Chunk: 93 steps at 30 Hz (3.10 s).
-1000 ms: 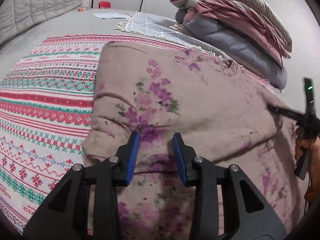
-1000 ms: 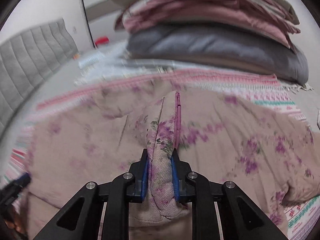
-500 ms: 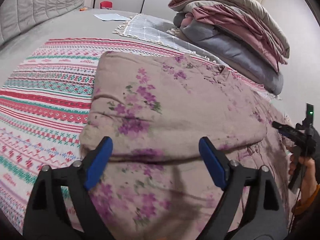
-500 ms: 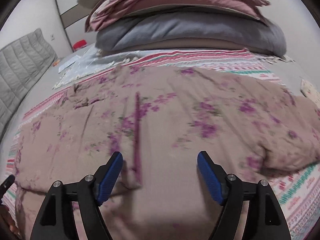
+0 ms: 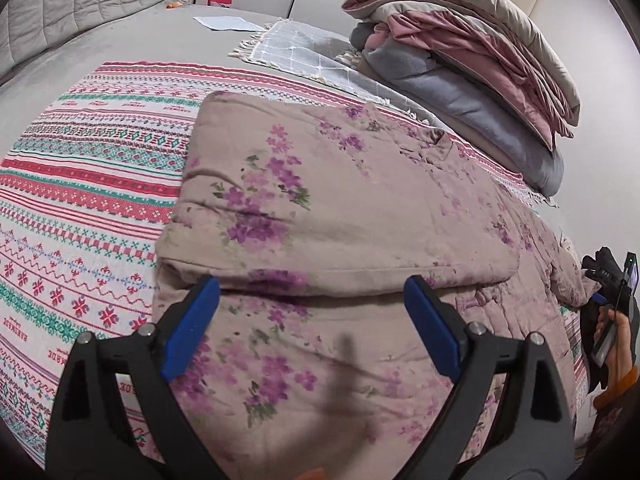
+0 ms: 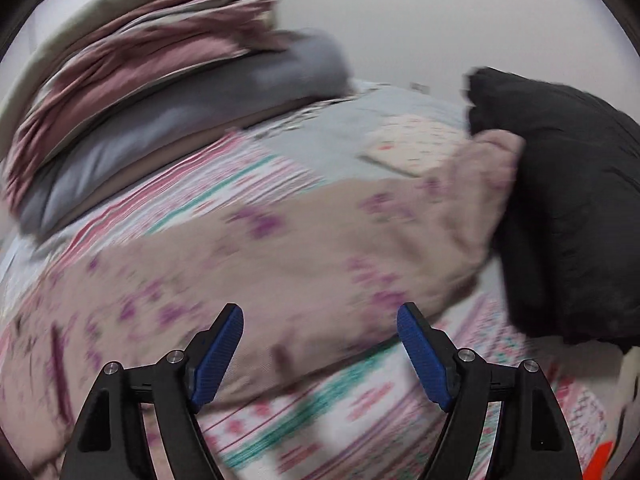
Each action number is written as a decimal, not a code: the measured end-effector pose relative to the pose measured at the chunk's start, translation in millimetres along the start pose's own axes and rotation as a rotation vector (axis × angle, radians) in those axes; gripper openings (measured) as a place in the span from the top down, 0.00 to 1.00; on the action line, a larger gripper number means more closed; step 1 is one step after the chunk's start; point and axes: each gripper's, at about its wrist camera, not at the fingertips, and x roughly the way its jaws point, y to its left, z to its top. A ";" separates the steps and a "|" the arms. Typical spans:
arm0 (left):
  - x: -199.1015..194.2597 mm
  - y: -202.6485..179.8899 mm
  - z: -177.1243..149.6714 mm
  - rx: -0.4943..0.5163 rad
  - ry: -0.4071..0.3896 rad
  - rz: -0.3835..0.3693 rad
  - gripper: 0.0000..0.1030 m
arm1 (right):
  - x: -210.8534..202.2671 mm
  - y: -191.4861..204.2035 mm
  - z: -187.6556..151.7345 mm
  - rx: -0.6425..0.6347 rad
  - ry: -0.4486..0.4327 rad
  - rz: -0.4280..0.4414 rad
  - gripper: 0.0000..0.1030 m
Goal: Fold large clothes
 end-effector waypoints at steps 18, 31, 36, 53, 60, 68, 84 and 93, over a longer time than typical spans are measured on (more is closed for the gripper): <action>22.5 -12.2 -8.8 0.046 0.045 0.035 0.10 | 101.2 -86.9 25.1 0.262 0.084 -0.132 0.35; 7.5 -7.7 -3.4 0.016 0.010 -0.007 0.10 | -16.1 6.8 53.0 -0.023 -0.229 -0.080 0.85; 4.6 -2.5 -1.6 -0.005 0.009 -0.019 0.10 | -80.9 91.9 32.8 -0.256 -0.359 0.009 0.85; 7.5 3.5 1.8 -0.021 0.028 -0.034 0.10 | -71.2 335.9 -194.2 -0.894 0.036 0.444 0.57; 1.9 -13.4 11.7 -0.012 0.023 -0.127 0.10 | -93.8 304.9 -182.6 -0.834 0.080 0.607 0.26; 40.7 -85.3 47.7 0.061 0.091 -0.239 0.10 | -116.4 218.6 -149.0 -0.545 0.104 0.659 0.25; 58.7 -130.2 69.3 -0.018 0.029 -0.308 0.85 | -83.5 117.2 -92.7 -0.256 0.042 0.610 0.25; 33.5 -69.8 20.3 -0.037 0.047 0.084 0.70 | -61.5 93.8 -82.1 -0.167 0.024 0.541 0.25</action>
